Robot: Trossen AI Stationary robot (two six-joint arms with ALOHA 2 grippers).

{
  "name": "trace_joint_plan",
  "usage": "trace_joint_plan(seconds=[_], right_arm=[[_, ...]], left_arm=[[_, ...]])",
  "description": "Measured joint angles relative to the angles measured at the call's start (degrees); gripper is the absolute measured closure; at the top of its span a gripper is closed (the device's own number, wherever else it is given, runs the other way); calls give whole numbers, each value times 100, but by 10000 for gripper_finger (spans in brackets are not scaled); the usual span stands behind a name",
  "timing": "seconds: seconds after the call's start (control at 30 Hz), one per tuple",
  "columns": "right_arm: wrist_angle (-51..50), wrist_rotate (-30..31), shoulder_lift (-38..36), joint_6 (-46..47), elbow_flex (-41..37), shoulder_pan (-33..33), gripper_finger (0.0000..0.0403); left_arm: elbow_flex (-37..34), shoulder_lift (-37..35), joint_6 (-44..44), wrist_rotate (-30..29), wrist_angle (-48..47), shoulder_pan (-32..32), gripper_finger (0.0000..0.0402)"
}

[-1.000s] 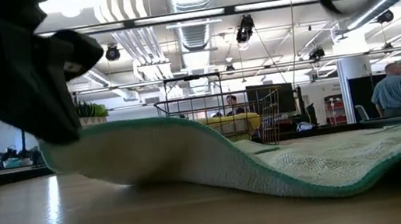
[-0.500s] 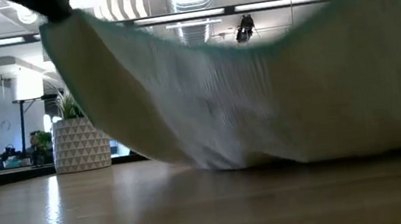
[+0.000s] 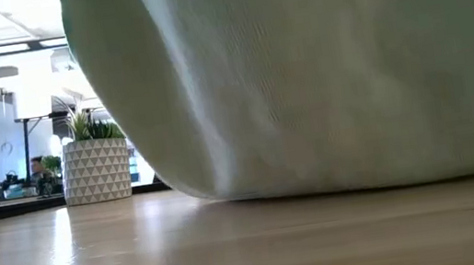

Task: Fold microfiber towels
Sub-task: Fold the green towel

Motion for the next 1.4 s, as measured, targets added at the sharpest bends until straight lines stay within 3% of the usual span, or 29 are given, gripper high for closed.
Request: trace_joint_plan(seconds=[0.13, 0.47, 0.7, 0.87, 0.97, 1.17, 1.4], right_arm=[[-6, 536, -79, -640, 333, -156, 394], [20, 1056, -246, -2378, 1107, -675, 394], [-7, 2241, -902, -2898, 1111, -996, 394], [16, 2323, -1345, -2934, 1111, -1211, 394], [15, 2319, -1470, -2912, 1111, -1379, 394], [0, 2325, -1511, -3102, 1111, -1882, 394], [-1, 2281, -1476, -3475, 1111, -2558, 394]], left_arm=[[449, -13, 216, -309, -376, 0, 401], [1311, -15, 251, -1182, -1383, 11, 401], [1976, -32, 189, -2019, -1802, 106, 401], [2397, -33, -214, -2458, -1767, 150, 401], [2544, -44, -1338, -2363, -1761, 249, 401], [2506, -32, -2849, -1514, -1766, 266, 401], [2315, 150, -3275, -651, -1782, 275, 401]])
